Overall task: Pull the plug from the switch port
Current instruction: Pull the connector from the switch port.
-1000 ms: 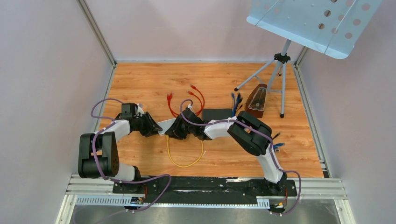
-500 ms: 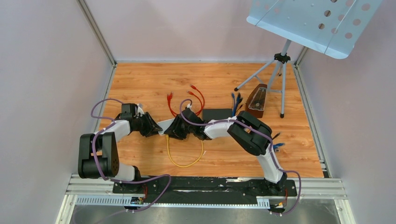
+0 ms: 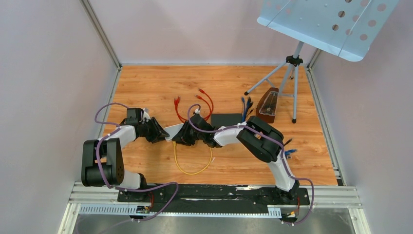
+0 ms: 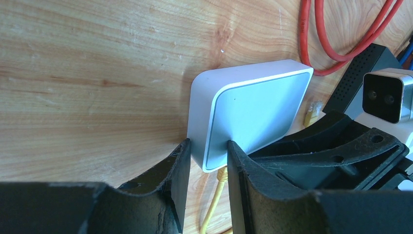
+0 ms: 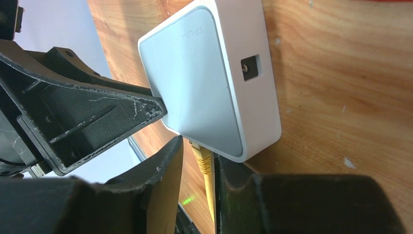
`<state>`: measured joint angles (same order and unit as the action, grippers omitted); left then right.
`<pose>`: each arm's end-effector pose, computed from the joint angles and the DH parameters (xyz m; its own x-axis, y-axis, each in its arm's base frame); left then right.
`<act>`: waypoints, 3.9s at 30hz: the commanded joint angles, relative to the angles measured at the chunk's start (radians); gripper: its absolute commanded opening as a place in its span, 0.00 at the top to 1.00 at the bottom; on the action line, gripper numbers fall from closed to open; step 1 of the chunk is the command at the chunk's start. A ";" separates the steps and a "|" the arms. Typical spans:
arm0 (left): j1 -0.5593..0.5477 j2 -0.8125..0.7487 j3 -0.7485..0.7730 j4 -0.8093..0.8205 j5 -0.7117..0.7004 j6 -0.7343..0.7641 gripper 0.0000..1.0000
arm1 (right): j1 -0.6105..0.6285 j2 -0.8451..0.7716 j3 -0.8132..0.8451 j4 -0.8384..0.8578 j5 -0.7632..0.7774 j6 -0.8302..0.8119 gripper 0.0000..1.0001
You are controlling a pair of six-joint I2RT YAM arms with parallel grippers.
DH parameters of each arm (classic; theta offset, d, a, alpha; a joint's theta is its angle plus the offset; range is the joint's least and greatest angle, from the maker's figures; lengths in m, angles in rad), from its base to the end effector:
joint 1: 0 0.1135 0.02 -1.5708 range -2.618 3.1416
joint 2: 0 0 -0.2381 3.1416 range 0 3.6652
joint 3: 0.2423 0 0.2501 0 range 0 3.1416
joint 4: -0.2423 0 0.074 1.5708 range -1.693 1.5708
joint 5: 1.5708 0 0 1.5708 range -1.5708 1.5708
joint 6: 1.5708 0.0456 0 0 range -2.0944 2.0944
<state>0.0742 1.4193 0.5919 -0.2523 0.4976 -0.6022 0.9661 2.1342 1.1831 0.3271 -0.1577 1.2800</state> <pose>0.2473 -0.0034 0.1102 -0.8150 -0.5597 -0.1502 -0.3668 0.6989 -0.6140 0.2406 0.3608 0.0825 -0.9430 0.2996 -0.1448 0.0645 0.5914 0.8038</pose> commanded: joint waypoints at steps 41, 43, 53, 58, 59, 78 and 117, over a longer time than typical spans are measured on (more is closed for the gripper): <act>-0.001 -0.034 -0.026 -0.029 0.002 0.000 0.60 | -0.006 0.022 0.039 -0.102 -0.019 -0.030 0.70; -0.001 -0.036 -0.026 -0.030 0.001 0.000 0.60 | -0.005 0.021 0.031 -0.084 -0.022 -0.030 0.68; -0.001 -0.036 -0.026 -0.030 0.002 -0.002 0.60 | -0.007 0.013 -0.030 0.054 -0.033 -0.045 0.76; 0.000 -0.038 -0.026 -0.031 0.004 0.001 0.60 | -0.007 0.019 0.013 -0.033 -0.014 -0.043 0.72; 0.000 -0.039 -0.027 -0.032 0.002 0.000 0.60 | -0.007 0.021 0.029 -0.066 -0.011 -0.042 0.73; -0.001 -0.057 -0.027 -0.030 -0.005 -0.009 0.60 | 0.003 0.010 -0.019 0.055 -0.136 -0.140 1.00; -0.001 -0.067 -0.042 -0.018 -0.002 -0.008 0.60 | 0.011 0.049 0.009 -0.004 -0.004 -0.135 0.68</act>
<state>0.0811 1.3693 0.5636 -0.2691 0.4721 -0.6044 0.9699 2.1674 1.2652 0.2512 -0.1688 1.1736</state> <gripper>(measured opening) 0.402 0.310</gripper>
